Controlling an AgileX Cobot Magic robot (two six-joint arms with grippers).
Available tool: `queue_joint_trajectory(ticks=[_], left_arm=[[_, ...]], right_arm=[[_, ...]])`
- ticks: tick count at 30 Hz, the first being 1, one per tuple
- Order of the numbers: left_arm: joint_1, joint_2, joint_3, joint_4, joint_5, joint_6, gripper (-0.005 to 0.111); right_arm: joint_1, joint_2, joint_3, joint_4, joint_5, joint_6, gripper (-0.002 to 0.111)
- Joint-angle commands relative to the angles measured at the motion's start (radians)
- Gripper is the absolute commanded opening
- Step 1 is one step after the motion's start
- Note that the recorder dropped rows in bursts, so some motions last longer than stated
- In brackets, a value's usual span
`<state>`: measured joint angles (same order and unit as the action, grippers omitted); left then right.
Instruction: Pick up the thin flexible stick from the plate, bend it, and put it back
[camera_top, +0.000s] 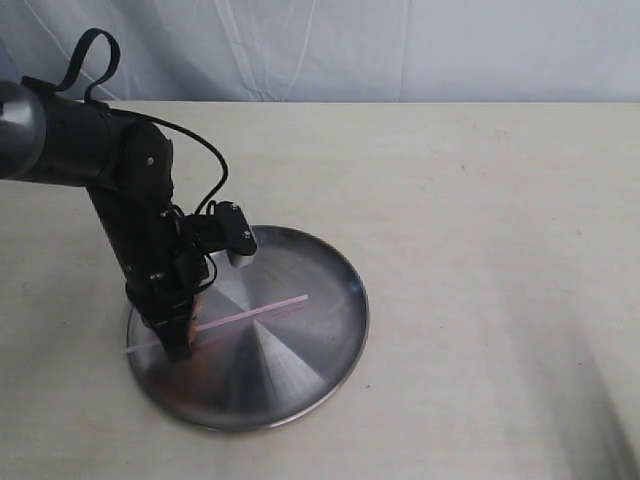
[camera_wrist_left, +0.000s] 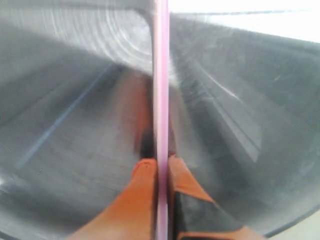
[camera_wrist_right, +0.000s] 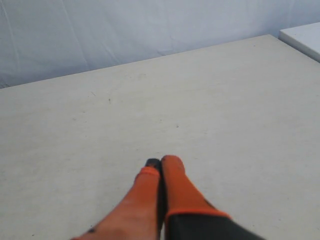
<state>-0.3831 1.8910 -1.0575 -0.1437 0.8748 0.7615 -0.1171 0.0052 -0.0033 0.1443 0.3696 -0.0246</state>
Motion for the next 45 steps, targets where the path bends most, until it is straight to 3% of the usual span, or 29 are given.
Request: queue_joint_trajectory(ticks=[1,10,14,23,31,34,37,42,45], left_arm=[[-0.006,-0.054,-0.004,-0.056,-0.015,-0.004,0.000],[-0.006,-0.204,-0.004,-0.139,-0.011,-0.004,0.000],[-0.006,-0.275,-0.004,-0.256,-0.009,0.010,0.000],[-0.006,-0.380,-0.004,-0.561,0.051,0.237,0.000],[-0.006,-0.429,0.026,-0.598,0.054,0.243,0.000],[-0.006,-0.439,0.054,-0.649,0.040,0.276,0.000],[-0.006,-0.441,0.078,-0.701,0.040,0.316,0.000],[-0.006,-0.441,0.104,-0.852,0.040,0.423,0.000],[-0.006,-0.441,0.104,-0.874,0.043,0.445,0.000]], right_arm=[[0.002,-0.005,0.003,-0.004,-0.014,-0.001,0.000],[0.002,-0.005,0.003,-0.010,-0.116,-0.001,0.000],[0.002,-0.005,0.003,0.000,-0.125,-0.001,0.000],[0.002,-0.005,0.003,-0.030,-0.112,-0.003,0.000],[0.002,-0.005,0.003,-0.048,-0.184,-0.007,0.000],[0.002,-0.005,0.003,0.169,-0.359,0.135,0.000],[0.002,-0.005,0.003,0.528,-0.445,0.341,0.000],[0.002,-0.005,0.000,0.803,-0.231,0.390,0.000],[0.002,-0.005,-0.097,0.817,-0.177,0.279,0.000]])
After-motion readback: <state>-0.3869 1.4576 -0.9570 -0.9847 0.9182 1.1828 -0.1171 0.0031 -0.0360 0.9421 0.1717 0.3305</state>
